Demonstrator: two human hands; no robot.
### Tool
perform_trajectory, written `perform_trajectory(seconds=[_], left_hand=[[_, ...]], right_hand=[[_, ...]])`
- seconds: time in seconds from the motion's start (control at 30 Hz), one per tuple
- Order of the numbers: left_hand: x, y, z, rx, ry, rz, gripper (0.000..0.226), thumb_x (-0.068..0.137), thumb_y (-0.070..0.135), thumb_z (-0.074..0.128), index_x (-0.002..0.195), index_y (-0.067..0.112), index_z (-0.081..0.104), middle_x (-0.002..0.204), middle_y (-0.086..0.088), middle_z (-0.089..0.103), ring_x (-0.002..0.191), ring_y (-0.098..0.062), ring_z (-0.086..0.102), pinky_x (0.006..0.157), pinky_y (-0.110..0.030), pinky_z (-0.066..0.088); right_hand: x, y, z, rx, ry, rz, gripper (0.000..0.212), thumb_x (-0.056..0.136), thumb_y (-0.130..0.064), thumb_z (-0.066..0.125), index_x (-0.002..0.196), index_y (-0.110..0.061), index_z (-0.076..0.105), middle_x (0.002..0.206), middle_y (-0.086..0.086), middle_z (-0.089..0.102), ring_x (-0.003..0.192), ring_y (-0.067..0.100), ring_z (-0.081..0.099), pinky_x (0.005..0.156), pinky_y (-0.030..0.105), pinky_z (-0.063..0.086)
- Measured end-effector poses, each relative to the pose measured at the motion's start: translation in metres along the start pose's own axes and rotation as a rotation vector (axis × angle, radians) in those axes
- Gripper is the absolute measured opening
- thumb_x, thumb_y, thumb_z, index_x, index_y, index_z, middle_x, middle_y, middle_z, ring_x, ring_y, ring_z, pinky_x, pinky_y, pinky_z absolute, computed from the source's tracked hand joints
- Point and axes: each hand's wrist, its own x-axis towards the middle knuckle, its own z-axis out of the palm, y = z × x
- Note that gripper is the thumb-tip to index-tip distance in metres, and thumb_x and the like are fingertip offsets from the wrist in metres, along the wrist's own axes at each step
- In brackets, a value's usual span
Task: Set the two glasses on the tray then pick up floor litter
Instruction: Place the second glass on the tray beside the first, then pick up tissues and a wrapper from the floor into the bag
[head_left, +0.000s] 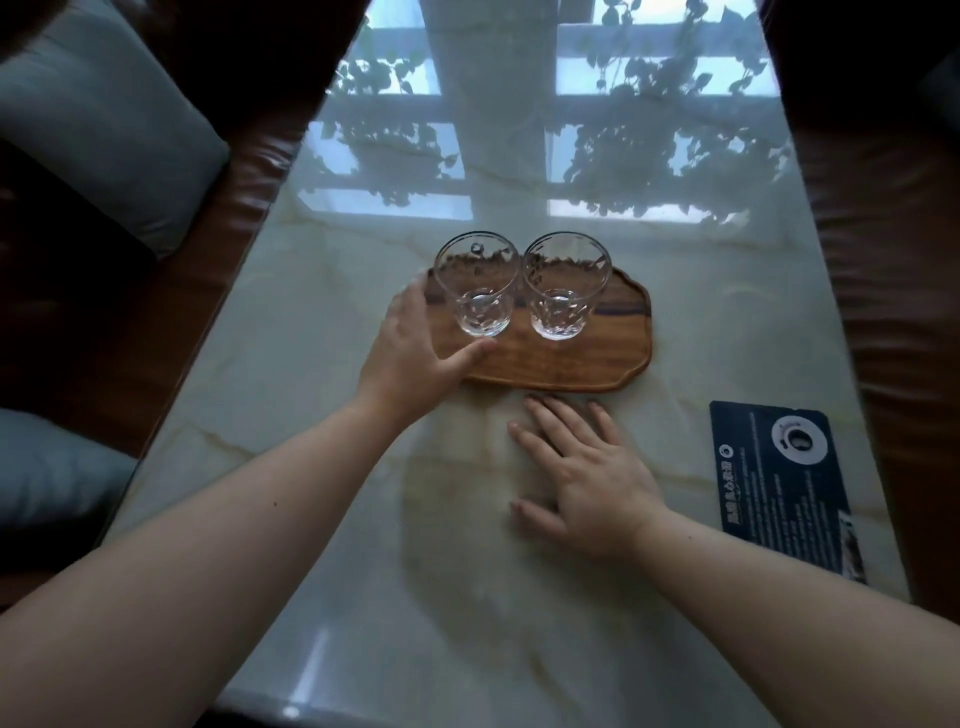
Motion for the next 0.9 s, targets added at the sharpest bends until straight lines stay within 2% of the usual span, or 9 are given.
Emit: perform_trajectory(seconds=[0.13, 0.23, 0.3, 0.4, 0.47, 0.53, 0.6, 0.77, 0.9], left_hand=[[-0.063, 0.017, -0.043, 0.387, -0.165, 0.186, 0.090, 0.077, 0.061, 0.058, 0.145, 0.011, 0.027, 0.150, -0.011, 0.035, 0.136, -0.028, 0.035, 0.108, -0.043, 0.035], [-0.107, 0.034, -0.076, 0.575, -0.197, 0.265, 0.077, 0.082, 0.058, 0.050, 0.142, 0.010, 0.036, 0.145, -0.012, 0.044, 0.129, -0.031, 0.045, 0.099, -0.046, 0.044], [-0.132, 0.044, -0.095, 0.631, -0.208, 0.280, 0.076, 0.082, 0.059, 0.040, 0.138, 0.008, 0.041, 0.138, -0.013, 0.050, 0.121, -0.033, 0.052, 0.092, -0.047, 0.050], [-0.168, 0.053, -0.120, 0.653, -0.210, 0.264, 0.074, 0.082, 0.058, 0.038, 0.137, 0.008, 0.043, 0.135, -0.013, 0.053, 0.118, -0.033, 0.053, 0.089, -0.048, 0.052], [-0.194, 0.058, -0.137, 0.635, -0.148, 0.251, 0.071, 0.084, 0.056, 0.044, 0.137, 0.009, 0.042, 0.136, -0.013, 0.052, 0.121, -0.032, 0.050, 0.096, -0.047, 0.048], [-0.221, 0.062, -0.155, 0.568, -0.071, 0.200, 0.068, 0.086, 0.053, 0.049, 0.137, 0.010, 0.041, 0.135, -0.012, 0.052, 0.122, -0.030, 0.048, 0.099, -0.045, 0.045], [-0.247, 0.065, -0.166, 0.523, -0.016, 0.176, 0.067, 0.085, 0.054, 0.048, 0.137, 0.011, 0.042, 0.134, -0.010, 0.053, 0.121, -0.029, 0.049, 0.096, -0.045, 0.047], [-0.317, 0.060, -0.185, 0.425, -0.016, 0.233, 0.068, 0.085, 0.056, 0.044, 0.137, 0.013, 0.040, 0.136, -0.008, 0.052, 0.123, -0.027, 0.047, 0.094, -0.047, 0.049], [-0.370, 0.044, -0.188, 0.416, -0.076, 0.319, 0.066, 0.086, 0.053, 0.048, 0.137, 0.012, 0.041, 0.138, -0.010, 0.050, 0.123, -0.028, 0.048, 0.094, -0.048, 0.049]], right_hand=[[0.000, -0.005, -0.008, -0.041, -0.109, 0.025, 0.083, 0.081, -0.074, 0.026, 0.151, -0.029, 0.022, 0.162, 0.002, 0.012, 0.149, 0.018, 0.007, 0.118, 0.050, 0.005], [0.000, -0.011, -0.023, -0.071, -0.204, 0.035, 0.081, 0.084, -0.072, 0.029, 0.152, -0.028, 0.017, 0.163, 0.004, 0.004, 0.149, 0.018, 0.003, 0.118, 0.049, 0.007], [-0.006, -0.019, -0.040, -0.086, -0.216, 0.029, 0.079, 0.085, -0.070, 0.034, 0.151, -0.028, 0.020, 0.163, 0.005, 0.004, 0.149, 0.020, 0.005, 0.118, 0.046, 0.011], [-0.029, -0.036, -0.070, -0.088, -0.143, -0.006, 0.079, 0.083, -0.070, 0.039, 0.147, -0.026, 0.028, 0.161, 0.009, 0.015, 0.146, 0.025, 0.020, 0.116, 0.043, 0.022], [-0.051, -0.052, -0.091, -0.038, -0.146, -0.015, 0.078, 0.084, -0.067, 0.046, 0.147, -0.025, 0.028, 0.159, 0.009, 0.022, 0.143, 0.027, 0.028, 0.112, 0.041, 0.028], [-0.074, -0.073, -0.112, 0.035, -0.154, 0.004, 0.076, 0.084, -0.062, 0.052, 0.147, -0.026, 0.028, 0.157, 0.006, 0.027, 0.139, 0.026, 0.035, 0.106, 0.040, 0.037], [-0.099, -0.094, -0.129, 0.080, -0.124, 0.030, 0.073, 0.085, -0.060, 0.053, 0.146, -0.028, 0.029, 0.154, -0.002, 0.033, 0.135, 0.022, 0.040, 0.098, 0.040, 0.043], [-0.171, -0.164, -0.148, 0.074, -0.024, 0.084, 0.073, 0.086, -0.058, 0.054, 0.147, -0.029, 0.027, 0.152, -0.005, 0.034, 0.134, 0.019, 0.041, 0.097, 0.036, 0.042], [-0.227, -0.219, -0.130, 0.112, 0.029, 0.190, 0.074, 0.084, -0.057, 0.056, 0.147, -0.029, 0.029, 0.154, 0.000, 0.034, 0.136, 0.022, 0.039, 0.104, 0.037, 0.038]])
